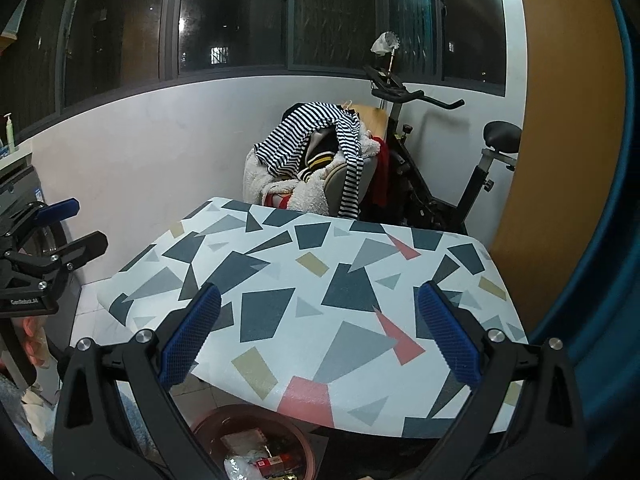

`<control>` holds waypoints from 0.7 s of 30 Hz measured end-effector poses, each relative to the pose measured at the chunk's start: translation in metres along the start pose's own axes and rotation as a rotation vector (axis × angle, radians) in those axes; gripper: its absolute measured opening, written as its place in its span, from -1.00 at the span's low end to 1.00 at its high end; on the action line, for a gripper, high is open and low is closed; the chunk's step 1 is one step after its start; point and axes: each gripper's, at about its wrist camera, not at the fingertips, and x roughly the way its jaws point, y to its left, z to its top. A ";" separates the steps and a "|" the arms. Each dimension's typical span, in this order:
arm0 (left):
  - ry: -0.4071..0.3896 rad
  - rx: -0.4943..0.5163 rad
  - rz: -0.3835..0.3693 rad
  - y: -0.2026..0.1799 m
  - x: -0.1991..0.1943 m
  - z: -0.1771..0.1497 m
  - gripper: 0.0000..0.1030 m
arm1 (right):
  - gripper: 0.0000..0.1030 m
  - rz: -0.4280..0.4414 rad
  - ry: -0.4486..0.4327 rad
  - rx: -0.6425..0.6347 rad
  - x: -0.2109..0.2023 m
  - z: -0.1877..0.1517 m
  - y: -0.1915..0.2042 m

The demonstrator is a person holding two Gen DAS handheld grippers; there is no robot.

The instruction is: Collect trash

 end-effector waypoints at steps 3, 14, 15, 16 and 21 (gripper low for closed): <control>-0.001 -0.005 0.012 0.001 -0.002 0.000 0.89 | 0.89 0.002 -0.002 -0.002 -0.005 0.002 0.001; -0.008 -0.014 0.017 0.004 -0.006 0.001 0.89 | 0.89 0.008 -0.009 -0.002 -0.010 0.004 0.010; -0.008 -0.016 0.016 0.004 -0.006 0.001 0.89 | 0.89 0.010 -0.009 -0.001 -0.010 0.004 0.011; -0.009 -0.016 0.015 0.005 -0.006 0.001 0.89 | 0.89 0.009 -0.008 -0.001 -0.010 0.003 0.010; -0.008 -0.014 0.017 0.005 -0.007 0.001 0.89 | 0.89 0.010 -0.003 0.002 -0.009 0.004 0.013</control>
